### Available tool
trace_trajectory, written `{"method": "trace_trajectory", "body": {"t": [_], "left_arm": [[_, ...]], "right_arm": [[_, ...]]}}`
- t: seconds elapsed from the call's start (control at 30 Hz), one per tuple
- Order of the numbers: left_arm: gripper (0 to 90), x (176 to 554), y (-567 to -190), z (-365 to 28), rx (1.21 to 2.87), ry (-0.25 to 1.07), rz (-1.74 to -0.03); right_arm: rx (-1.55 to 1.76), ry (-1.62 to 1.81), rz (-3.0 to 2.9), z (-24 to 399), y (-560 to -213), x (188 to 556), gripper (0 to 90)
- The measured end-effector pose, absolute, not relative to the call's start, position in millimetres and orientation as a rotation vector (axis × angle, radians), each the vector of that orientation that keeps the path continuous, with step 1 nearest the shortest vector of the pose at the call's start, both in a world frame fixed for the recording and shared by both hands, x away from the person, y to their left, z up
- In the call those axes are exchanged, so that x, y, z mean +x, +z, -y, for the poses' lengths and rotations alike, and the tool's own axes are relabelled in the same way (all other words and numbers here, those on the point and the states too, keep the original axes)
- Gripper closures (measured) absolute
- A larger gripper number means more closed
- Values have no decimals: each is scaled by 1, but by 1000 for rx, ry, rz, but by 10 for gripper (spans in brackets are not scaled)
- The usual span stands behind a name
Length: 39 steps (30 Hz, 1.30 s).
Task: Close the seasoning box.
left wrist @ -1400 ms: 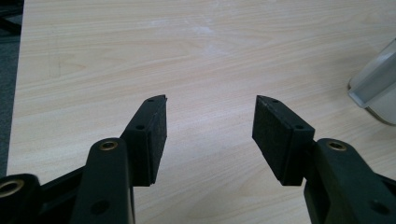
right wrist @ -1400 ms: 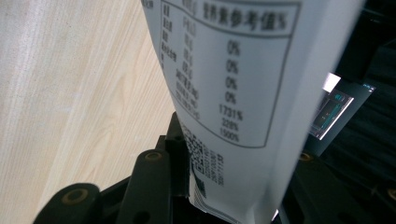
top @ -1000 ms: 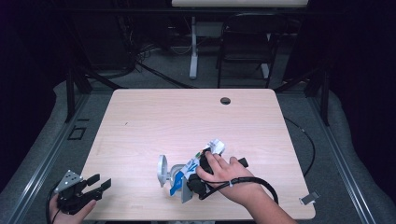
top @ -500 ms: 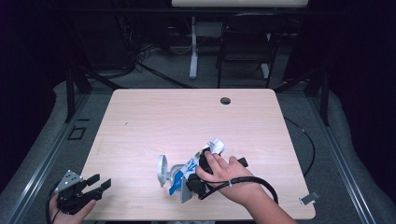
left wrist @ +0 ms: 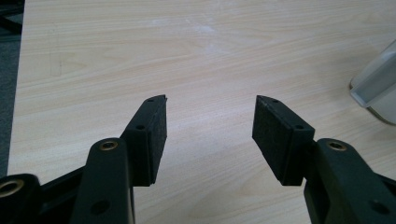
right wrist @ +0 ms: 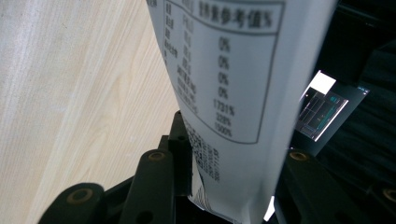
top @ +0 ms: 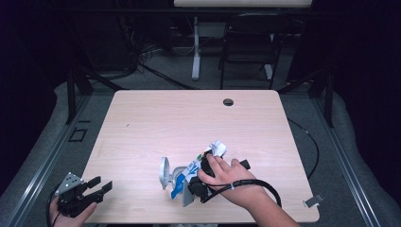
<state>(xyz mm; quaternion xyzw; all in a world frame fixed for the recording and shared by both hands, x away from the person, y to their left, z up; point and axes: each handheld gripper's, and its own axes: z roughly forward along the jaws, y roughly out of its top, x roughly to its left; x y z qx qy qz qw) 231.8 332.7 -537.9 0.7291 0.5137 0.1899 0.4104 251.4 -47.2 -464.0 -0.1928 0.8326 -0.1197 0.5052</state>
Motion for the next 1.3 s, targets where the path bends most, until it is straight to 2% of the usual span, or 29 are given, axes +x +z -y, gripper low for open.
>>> {"method": "trace_trajectory", "body": {"t": [1.3], "left_arm": [[455,232,-540,-333,1837,474,-1294]], "right_arm": [[-502,-294,-1988,46,-462,250,699]]}}
